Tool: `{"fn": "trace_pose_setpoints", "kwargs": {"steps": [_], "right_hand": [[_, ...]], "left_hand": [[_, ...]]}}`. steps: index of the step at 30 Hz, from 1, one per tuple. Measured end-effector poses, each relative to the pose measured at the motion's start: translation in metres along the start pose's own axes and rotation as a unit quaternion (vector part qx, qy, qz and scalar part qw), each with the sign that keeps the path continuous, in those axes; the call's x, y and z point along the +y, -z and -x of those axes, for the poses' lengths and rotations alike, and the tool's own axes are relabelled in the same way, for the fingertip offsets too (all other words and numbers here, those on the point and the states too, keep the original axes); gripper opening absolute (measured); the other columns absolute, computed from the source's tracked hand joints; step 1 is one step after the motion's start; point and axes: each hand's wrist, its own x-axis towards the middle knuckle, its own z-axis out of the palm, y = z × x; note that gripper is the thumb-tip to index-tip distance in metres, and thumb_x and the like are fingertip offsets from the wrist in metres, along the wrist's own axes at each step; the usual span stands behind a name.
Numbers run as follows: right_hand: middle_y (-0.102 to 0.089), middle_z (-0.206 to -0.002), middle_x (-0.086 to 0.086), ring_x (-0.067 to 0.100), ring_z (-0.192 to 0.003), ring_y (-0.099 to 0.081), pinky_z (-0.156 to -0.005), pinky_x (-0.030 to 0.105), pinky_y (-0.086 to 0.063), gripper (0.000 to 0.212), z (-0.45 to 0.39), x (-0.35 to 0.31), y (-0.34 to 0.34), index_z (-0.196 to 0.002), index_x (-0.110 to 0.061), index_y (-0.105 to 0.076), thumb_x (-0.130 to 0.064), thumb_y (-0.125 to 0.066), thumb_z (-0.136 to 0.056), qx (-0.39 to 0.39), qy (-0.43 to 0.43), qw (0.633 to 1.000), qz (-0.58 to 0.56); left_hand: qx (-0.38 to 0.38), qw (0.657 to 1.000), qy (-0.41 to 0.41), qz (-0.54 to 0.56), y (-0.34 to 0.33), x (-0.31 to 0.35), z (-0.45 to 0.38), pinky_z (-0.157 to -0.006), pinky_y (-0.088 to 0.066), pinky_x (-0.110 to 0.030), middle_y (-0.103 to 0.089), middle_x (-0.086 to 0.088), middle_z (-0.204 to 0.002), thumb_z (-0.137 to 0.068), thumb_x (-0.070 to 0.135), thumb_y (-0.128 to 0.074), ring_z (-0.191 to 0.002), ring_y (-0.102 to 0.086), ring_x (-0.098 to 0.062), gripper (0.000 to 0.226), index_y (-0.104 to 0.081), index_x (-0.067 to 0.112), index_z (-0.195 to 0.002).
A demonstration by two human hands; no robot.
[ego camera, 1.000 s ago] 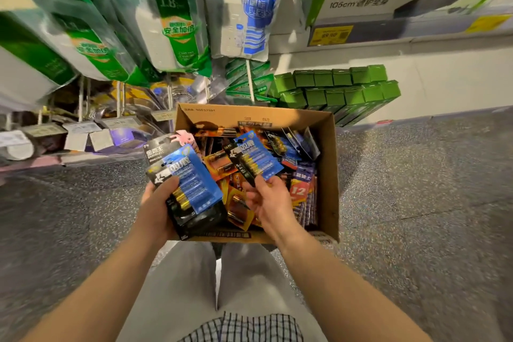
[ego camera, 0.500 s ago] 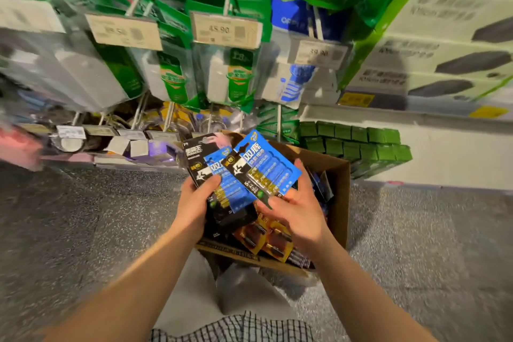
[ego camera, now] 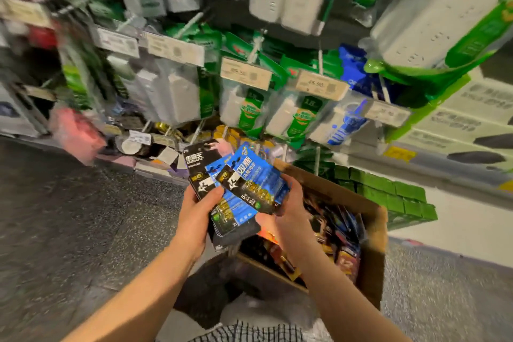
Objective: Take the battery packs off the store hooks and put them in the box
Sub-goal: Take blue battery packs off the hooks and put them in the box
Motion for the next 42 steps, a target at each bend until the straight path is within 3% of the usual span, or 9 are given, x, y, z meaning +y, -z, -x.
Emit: {"fn": "trace_pose_setpoints", "kwargs": {"steps": [2, 7, 12, 18, 21, 23, 30, 34, 42], "right_hand": [[-0.062, -0.120, -0.001, 0.014, -0.106, -0.064, -0.096, 0.040, -0.052, 0.079, 0.004, -0.007, -0.038, -0.118, -0.044, -0.037, -0.019, -0.072, -0.052, -0.009, 0.018, 1.000, 0.006], [-0.064, -0.106, -0.007, -0.002, -0.088, -0.065, -0.079, 0.018, -0.050, 0.063, 0.019, -0.028, -0.145, -0.115, -0.024, -0.043, -0.014, -0.075, -0.062, -0.019, 0.046, 0.999, -0.020], [-0.060, -0.081, -0.001, 0.001, -0.069, -0.058, -0.063, 0.014, -0.045, 0.033, 0.030, -0.050, -0.254, -0.093, -0.018, -0.051, -0.002, -0.075, -0.079, 0.020, 0.050, 0.998, -0.031], [-0.065, -0.076, -0.010, -0.004, -0.057, -0.055, -0.060, 0.008, -0.044, 0.046, 0.021, -0.109, -0.347, -0.109, -0.010, -0.058, 0.004, -0.078, -0.070, -0.077, 0.099, 0.992, 0.008], [-0.070, -0.069, 0.000, 0.012, -0.063, -0.061, -0.068, 0.033, -0.052, 0.025, 0.016, -0.144, -0.377, -0.079, -0.012, -0.066, 0.010, -0.075, -0.071, -0.100, 0.083, 0.990, -0.051], [-0.067, -0.081, 0.014, 0.024, -0.074, -0.060, -0.071, 0.046, -0.049, 0.028, 0.010, -0.168, -0.393, -0.084, -0.013, -0.058, 0.002, -0.078, -0.072, -0.086, 0.076, 0.990, -0.083], [-0.062, -0.062, 0.007, 0.013, -0.048, -0.056, -0.041, 0.024, -0.045, 0.042, 0.003, -0.299, -0.397, -0.087, -0.007, -0.052, -0.015, -0.083, -0.059, -0.104, 0.183, 0.969, -0.127], [-0.061, -0.063, 0.010, 0.015, -0.049, -0.054, -0.039, 0.024, -0.042, 0.047, 0.007, -0.405, -0.378, -0.088, -0.005, -0.055, -0.024, -0.076, -0.051, -0.088, 0.298, 0.934, -0.176], [-0.066, -0.069, 0.000, 0.009, -0.055, -0.061, -0.045, 0.023, -0.049, 0.004, 0.018, -0.591, -0.341, -0.088, -0.015, -0.063, -0.017, -0.064, -0.090, -0.069, 0.475, 0.846, -0.234]], "left_hand": [[0.000, 1.000, -0.017, 0.014, 0.030, 0.021, 0.002, -0.083, -0.059, -0.039, -0.067, -0.020, -0.122, -0.066, 0.008, -0.074, -0.090, -0.070, -0.024, 0.065, -0.055, 0.004, -0.127], [0.013, 0.997, -0.066, 0.022, 0.118, 0.083, 0.006, -0.080, -0.061, -0.038, -0.073, -0.012, -0.111, -0.046, 0.033, -0.092, -0.090, -0.072, -0.023, 0.087, -0.060, 0.007, -0.122], [0.059, 0.993, -0.102, 0.010, 0.209, 0.142, 0.014, -0.067, -0.059, -0.026, -0.077, 0.003, -0.089, -0.075, 0.001, -0.072, -0.076, -0.072, -0.010, 0.035, -0.062, 0.012, -0.107], [0.135, 0.977, -0.154, 0.059, 0.278, 0.221, 0.031, -0.063, -0.060, -0.027, -0.075, -0.001, -0.089, -0.070, 0.006, -0.074, -0.072, -0.072, -0.012, 0.034, -0.063, 0.016, -0.101], [0.135, 0.970, -0.189, 0.077, 0.290, 0.259, 0.032, -0.079, -0.061, -0.040, -0.076, -0.007, -0.096, -0.079, 0.003, -0.071, -0.082, -0.072, -0.022, 0.027, -0.065, 0.015, -0.102], [0.140, 0.963, -0.214, 0.083, 0.290, 0.288, 0.029, -0.089, -0.055, -0.047, -0.076, -0.008, -0.099, -0.068, 0.014, -0.072, -0.087, -0.071, -0.027, 0.035, -0.065, 0.016, -0.102], [0.088, 0.937, -0.332, 0.059, 0.232, 0.421, 0.019, -0.091, -0.054, -0.056, -0.075, -0.014, -0.105, -0.043, 0.033, -0.082, -0.095, -0.071, -0.035, 0.076, -0.064, 0.013, -0.115], [0.008, 0.903, -0.427, 0.043, 0.166, 0.517, 0.024, -0.089, -0.054, -0.054, -0.075, -0.014, -0.106, -0.049, 0.023, -0.080, -0.099, -0.070, -0.038, 0.074, -0.063, 0.011, -0.121], [-0.114, 0.820, -0.560, 0.037, 0.038, 0.687, 0.051, -0.071, -0.060, -0.035, -0.077, -0.002, -0.091, -0.084, 0.011, -0.066, -0.078, -0.074, -0.019, 0.021, -0.069, 0.014, -0.105]]}}
